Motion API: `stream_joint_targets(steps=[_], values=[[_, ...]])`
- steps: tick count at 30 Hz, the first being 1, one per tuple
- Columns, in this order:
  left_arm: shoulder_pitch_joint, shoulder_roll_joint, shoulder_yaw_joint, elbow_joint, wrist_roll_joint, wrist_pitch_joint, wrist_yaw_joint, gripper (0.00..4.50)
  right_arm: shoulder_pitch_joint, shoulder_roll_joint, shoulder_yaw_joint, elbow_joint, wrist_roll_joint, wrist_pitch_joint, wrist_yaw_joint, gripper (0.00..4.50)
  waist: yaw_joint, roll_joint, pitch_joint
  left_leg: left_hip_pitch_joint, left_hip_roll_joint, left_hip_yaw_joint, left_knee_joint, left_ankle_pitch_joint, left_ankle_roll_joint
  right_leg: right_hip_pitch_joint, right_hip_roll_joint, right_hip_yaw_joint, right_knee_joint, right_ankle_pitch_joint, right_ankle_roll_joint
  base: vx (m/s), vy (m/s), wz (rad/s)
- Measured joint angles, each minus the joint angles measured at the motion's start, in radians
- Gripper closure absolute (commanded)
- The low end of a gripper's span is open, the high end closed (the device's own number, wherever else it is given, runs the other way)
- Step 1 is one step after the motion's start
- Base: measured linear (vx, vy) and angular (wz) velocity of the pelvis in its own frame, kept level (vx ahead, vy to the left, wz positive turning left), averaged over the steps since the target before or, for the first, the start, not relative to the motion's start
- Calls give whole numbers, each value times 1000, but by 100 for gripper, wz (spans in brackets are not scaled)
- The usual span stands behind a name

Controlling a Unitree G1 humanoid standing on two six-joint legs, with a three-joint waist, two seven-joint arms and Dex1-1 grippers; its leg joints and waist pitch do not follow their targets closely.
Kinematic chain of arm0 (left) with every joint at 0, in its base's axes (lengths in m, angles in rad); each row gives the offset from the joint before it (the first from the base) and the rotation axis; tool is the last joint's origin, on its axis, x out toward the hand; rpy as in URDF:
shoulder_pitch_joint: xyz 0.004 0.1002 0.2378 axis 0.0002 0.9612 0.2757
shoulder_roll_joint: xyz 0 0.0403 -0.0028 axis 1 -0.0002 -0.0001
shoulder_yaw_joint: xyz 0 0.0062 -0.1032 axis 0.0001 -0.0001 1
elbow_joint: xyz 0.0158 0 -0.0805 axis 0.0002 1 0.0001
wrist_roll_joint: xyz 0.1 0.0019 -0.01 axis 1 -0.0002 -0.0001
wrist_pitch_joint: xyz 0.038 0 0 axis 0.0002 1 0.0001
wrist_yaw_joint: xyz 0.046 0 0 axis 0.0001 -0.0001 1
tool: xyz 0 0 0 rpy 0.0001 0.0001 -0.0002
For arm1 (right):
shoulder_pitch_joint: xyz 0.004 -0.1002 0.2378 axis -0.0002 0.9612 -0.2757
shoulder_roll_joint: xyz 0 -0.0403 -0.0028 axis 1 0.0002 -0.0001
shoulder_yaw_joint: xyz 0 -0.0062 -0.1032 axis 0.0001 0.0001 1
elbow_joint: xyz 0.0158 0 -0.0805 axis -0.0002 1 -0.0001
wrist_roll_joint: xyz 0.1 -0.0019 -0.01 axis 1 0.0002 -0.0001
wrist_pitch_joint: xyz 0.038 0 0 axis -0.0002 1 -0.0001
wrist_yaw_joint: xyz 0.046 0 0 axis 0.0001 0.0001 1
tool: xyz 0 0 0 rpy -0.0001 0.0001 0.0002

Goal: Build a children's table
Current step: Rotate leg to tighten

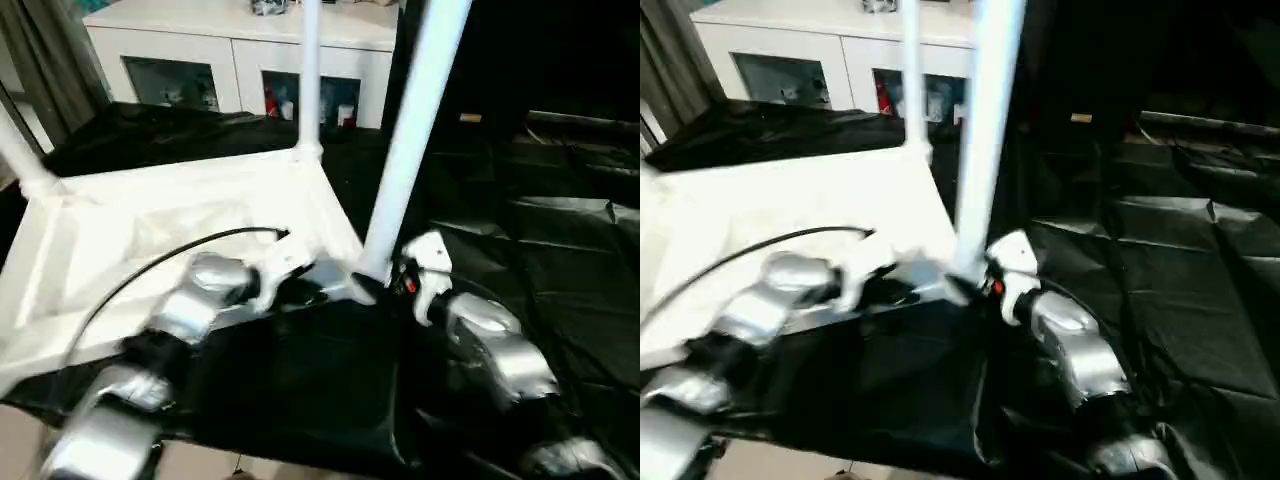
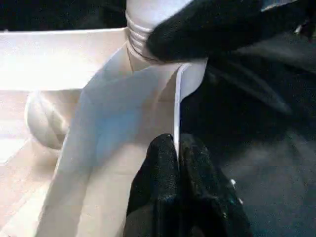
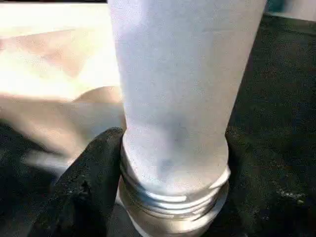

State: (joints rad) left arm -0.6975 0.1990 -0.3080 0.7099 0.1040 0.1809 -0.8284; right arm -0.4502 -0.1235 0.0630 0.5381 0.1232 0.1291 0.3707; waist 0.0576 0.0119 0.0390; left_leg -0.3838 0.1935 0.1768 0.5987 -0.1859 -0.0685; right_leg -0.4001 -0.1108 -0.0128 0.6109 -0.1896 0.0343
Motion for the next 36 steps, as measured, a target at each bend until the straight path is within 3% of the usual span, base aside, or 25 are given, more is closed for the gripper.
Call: stream_joint_targets(steps=[5, 6, 10, 11, 18, 23, 27, 34, 35, 36], values=[[-16, -50, 4, 20, 6, 21, 52, 450, -21, 33, -23, 32, -3, -12, -61, 175, 3, 2, -1, 0, 0, -1, -1, 0, 0, 0, 0, -1, -1, -1, 1, 0, 0, 0], [-16, -50, 4, 20, 6, 20, 51, 450, -21, 33, -23, 32, -3, -13, -60, 120, 3, 2, -1, 0, 0, -1, -1, 0, 0, 0, 0, -2, -1, -1, 1, 0, 0, 0], [-14, -26, 6, 20, 6, 5, 20, 450, -13, 34, -35, 31, 22, -26, -2, 97, 0, 2, -1, 0, 0, -2, -2, 0, 0, 0, 0, -2, -1, -1, 1, 0, 0, 0], [-12, -15, 6, 20, 5, -6, 3, 450, -11, 31, -34, 31, 23, -29, 21, 72, -2, 2, -1, 0, 0, -2, -2, 0, 0, 0, 1, -2, -1, -1, 1, 0, 0, 0], [52, 110, -8, -66, -42, -75, -253, 450, 58, -94, 53, -36, 25, -62, 265, 72, 2, 3, -1, -1, 0, -2, -6, 0, 0, -3, 1, -2, -2, -2, 3, 0, 0, 0], [81, 171, -14, -111, -87, -66, -393, 450, 88, -174, 106, -123, 38, -72, 469, 72, 7, 1, 0, -2, 0, -1, -6, 0, 1, -3, 1, -2, -3, -3, 3, 0, 0, 0], [95, 206, -13, -127, -111, -50, -458, 450, 107, -209, 133, -144, 45, -76, 557, 72, 5, 1, 1, -2, 1, 0, -6, 1, 1, -3, 1, -1, -3, -3, 3, 0, 0, 0], [103, 220, -11, -144, -119, -36, -478, 450, 109, -193, 134, -144, 69, -68, 578, 87, 4, -2, 2, -2, 1, 0, -6, 1, 1, -3, 1, -1, -3, -3, 3, 0, 0, 0], [103, 220, -11, -145, -120, -33, -479, 450, 109, -187, 132, -144, 76, -66, 578, 119, 4, -2, 2, -2, 1, 0, -6, 1, 1, -3, 1, -1, -3, -3, 3, 0, 0, 0], [103, 220, -11, -146, -120, -32, -480, 450, 107, -184, 131, -144, 79, -65, 579, 123, 4, -2, 2, -2, 1, 0, -6, 1, 1, -3, 1, -1, -3, -3, 3, 0, 0, 0]])
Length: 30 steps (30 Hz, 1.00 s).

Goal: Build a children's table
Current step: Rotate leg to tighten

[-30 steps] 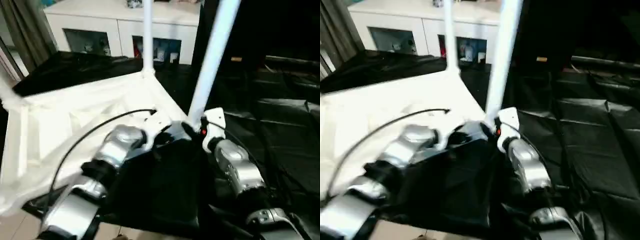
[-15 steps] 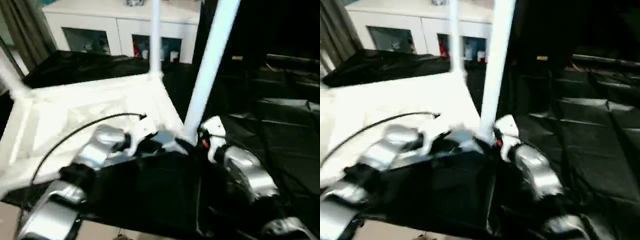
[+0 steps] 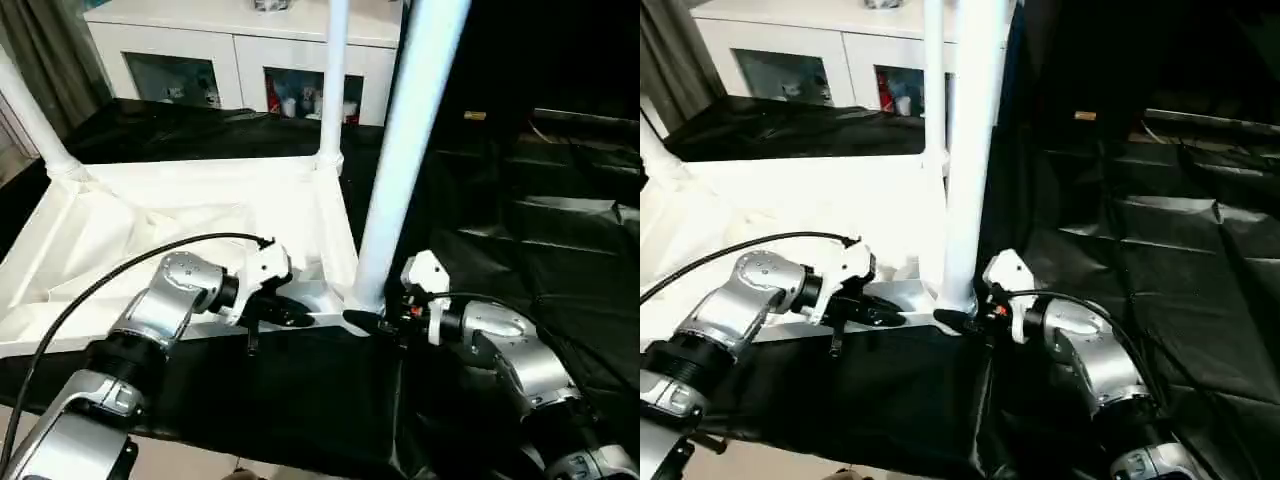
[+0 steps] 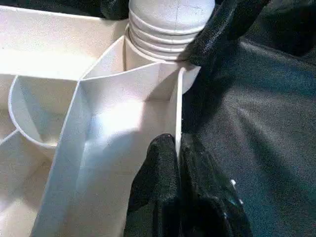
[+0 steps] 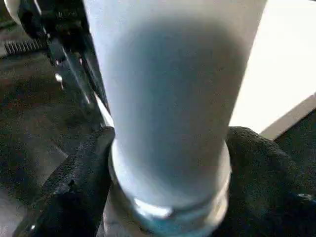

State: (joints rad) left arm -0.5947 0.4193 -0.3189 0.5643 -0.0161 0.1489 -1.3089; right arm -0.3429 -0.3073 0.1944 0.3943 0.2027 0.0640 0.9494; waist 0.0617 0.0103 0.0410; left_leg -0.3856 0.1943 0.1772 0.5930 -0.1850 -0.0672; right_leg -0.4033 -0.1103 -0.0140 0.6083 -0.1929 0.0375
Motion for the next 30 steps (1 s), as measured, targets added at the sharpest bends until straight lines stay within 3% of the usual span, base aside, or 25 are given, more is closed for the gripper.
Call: stream_joint_targets(steps=[7, 9, 17, 22, 23, 30], values=[[0, -1, -1, -2, 1, 6, -4, 450, -1, 1, 0, 3, 0, 2, 15, 165, 0, 0, 0, 0, 0, 0, 0, 0, 0, 0, 0, 0, 0, 0, 0, 0, 0, 0], [-6, -14, -2, 14, 20, -7, 50, 450, -4, 25, -11, 31, -12, -12, -54, 175, 0, -1, -1, 1, 0, 0, 0, 0, 0, 1, 0, 0, 0, 0, 0, 0, 0, 0], [-122, -233, 8, 192, 99, 31, 432, 450, -81, 209, -157, 168, -69, 14, -584, 177, -1, -1, -3, 3, -2, 0, 0, 0, 0, 5, -2, 2, 0, 0, -1, 0, 0, 0], [-147, -296, 8, 234, 111, 37, 503, 450, -102, 224, -169, 200, -98, -9, -667, 177, 1, 6, -7, 2, -2, -1, 0, 0, 0, 6, -2, 1, 0, 1, -1, 0, 0, 0], [-151, -298, 8, 242, 111, 31, 503, 450, -102, 224, -169, 206, -100, -19, -667, 121, 2, 6, -7, 2, -2, -1, -1, 0, 0, 6, -2, 1, 0, 1, 0, 0, 0, 0], [-155, -260, -2, 243, 120, -2, 457, 450, -85, 163, -151, 191, -94, -41, -507, 89, -1, 6, -7, 0, -2, -3, -3, 0, 0, 4, -1, 0, 0, 1, 0, 0, 0, 0]])
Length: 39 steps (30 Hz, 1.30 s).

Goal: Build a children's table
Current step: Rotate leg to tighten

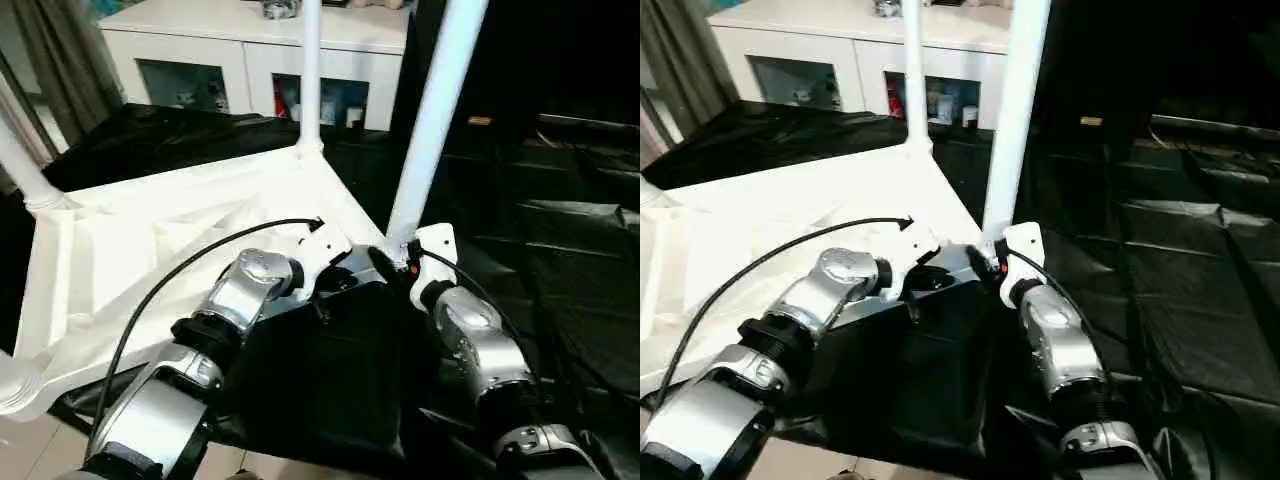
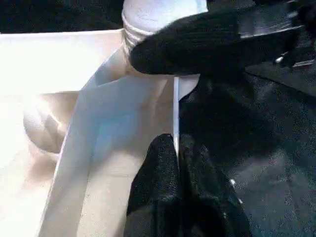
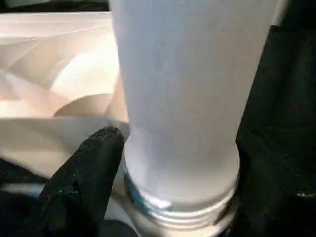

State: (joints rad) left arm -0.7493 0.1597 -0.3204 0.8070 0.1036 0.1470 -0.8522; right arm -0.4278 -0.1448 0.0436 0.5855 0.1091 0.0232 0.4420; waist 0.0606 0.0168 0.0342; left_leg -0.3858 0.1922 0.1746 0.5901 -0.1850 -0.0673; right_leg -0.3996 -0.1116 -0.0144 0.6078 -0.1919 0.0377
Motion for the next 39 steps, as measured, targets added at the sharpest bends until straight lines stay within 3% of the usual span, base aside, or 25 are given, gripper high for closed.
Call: stream_joint_targets(steps=[8, 11, 17, 18, 21, 34, 39], values=[[52, 128, 1, -65, -41, -89, -222, 450, 47, -111, 47, -83, 57, -14, 297, 89, -6, -1, 1, -1, 3, 0, -5, 0, 0, -5, 4, -1, 0, -3, 3, 0, 0, 0], [79, 171, -2, -98, -63, -113, -321, 450, 56, -137, 67, -122, 86, -11, 408, 89, -2, -1, 1, -1, 4, 1, -4, 0, 0, -5, 4, 0, 0, -5, 1, 0, 0, 0], [109, 222, -2, -139, -93, -110, -433, 450, 63, -179, 94, -156, 125, 4, 559, 135, 1, -3, 2, -1, 4, 6, -1, 0, 1, -4, 2, 1, -1, -7, -1, 0, 0, 0], [112, 226, -2, -145, -96, -107, -437, 450, 64, -183, 97, -156, 125, 8, 570, 159, 1, -3, 2, -1, 4, 6, -1, 0, 1, -4, 2, 1, -1, -7, -1, 0, 0, 0], [122, 238, -2, -159, -103, -104, -462, 450, 73, -203, 117, -172, 124, 12, 607, 167, 1, -3, 2, -1, 4, 7, -1, 0, 0, -4, 2, 1, -1, -7, -1, 0, 0, 0], [128, 237, -2, -171, -102, -87, -458, 450, 72, -204, 120, -170, 124, 23, 610, 189, 1, -4, 3, 0, 5, 10, -1, 0, 0, -3, 2, 1, 0, -7, -1, 0, 0, 0], [90, 158, 10, -110, -49, -71, -259, 450, 36, -130, 70, -84, 85, 14, 375, 190, -2, -12, 0, 3, 5, 9, 0, 0, 0, -2, 2, 1, 1, -5, -3, 0, 0, 0]])
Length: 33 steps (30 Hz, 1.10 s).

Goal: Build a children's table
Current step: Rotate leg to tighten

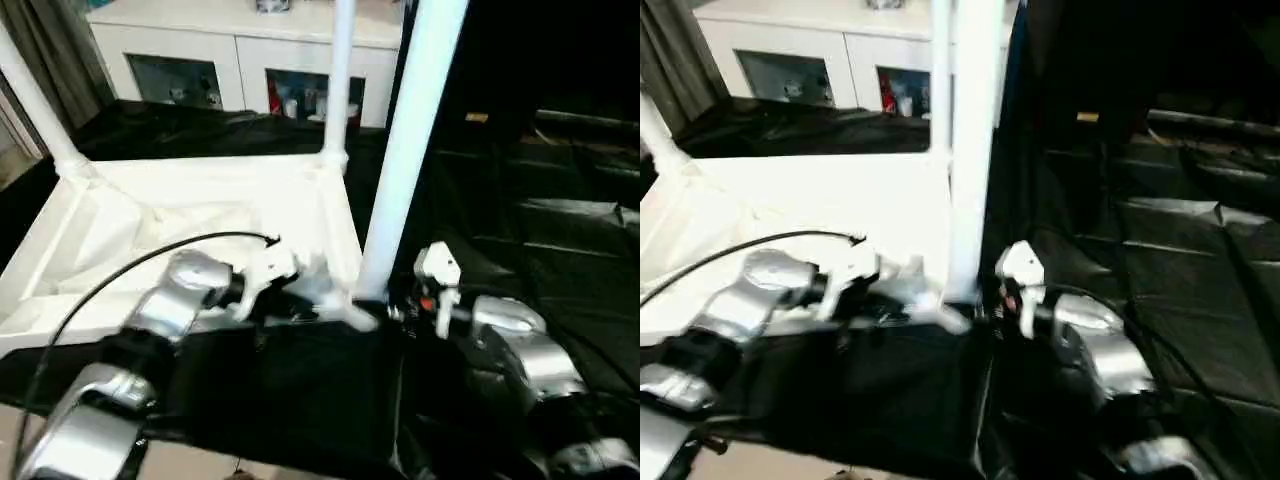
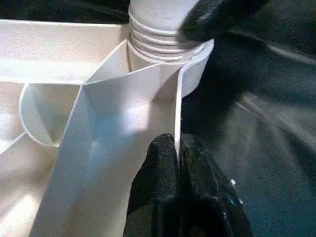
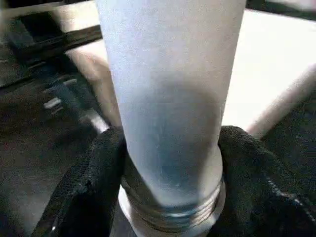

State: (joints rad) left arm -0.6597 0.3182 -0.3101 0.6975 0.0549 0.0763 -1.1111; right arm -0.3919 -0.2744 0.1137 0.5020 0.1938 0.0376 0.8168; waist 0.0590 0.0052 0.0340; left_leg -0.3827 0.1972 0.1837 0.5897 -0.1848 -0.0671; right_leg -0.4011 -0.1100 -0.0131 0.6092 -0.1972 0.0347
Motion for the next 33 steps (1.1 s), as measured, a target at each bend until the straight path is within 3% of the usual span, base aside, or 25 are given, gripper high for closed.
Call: stream_joint_targets(steps=[6, 13, 14, 15, 23, 28, 33], values=[[-65, -150, 4, 67, 41, 117, 257, 450, -31, 119, -87, 52, -33, 38, -349, 191, -1, -4, -4, 1, -1, -2, 0, 0, 0, 2, -1, 1, -1, -2, 4, 0, 0, 0], [-94, -216, 10, 106, 56, 149, 341, 450, -46, 163, -107, 59, -59, 37, -470, 191, 1, -2, -5, 0, -3, -4, -2, 0, 0, 3, -1, 0, -2, -1, 3, 0, 0, 0], [-94, -213, 9, 106, 57, 148, 340, 450, -46, 163, -107, 59, -60, 33, -467, 135, 1, -2, -5, 0, -3, -4, -2, 0, 0, 3, -1, 0, -2, -1, 3, 0, 0, 0], [-94, -206, 9, 104, 57, 146, 337, 450, -46, 161, -107, 59, -59, 29, -460, 121, 1, -2, -5, -1, -3, -5, -2, 0, 0, 3, -1, 0, -2, -1, 3, 0, 0, 0], [-78, -126, -2, 61, 47, 128, 200, 450, -32, 55, -64, 29, -34, 30, -209, 87, -12, -3, -5, -2, -1, -8, -5, 0, 0, -1, 2, -3, -2, 0, 2, 0, 0, 0], [-38, -24, -2, 25, 0, 57, 1, 450, 13, -59, 2, -17, -37, 22, 0, 87, -5, -2, -5, -3, 4, -7, -5, 0, 0, -1, 7, -3, -6, -2, 4, 0, 0, 0], [-14, 23, -2, -13, -23, 57, -116, 450, 32, -81, 29, -43, -26, 24, 115, 87, -1, -2, -4, -4, 6, -2, -4, 0, 0, -1, 8, -1, -9, -2, 4, 0, 0, 0]])
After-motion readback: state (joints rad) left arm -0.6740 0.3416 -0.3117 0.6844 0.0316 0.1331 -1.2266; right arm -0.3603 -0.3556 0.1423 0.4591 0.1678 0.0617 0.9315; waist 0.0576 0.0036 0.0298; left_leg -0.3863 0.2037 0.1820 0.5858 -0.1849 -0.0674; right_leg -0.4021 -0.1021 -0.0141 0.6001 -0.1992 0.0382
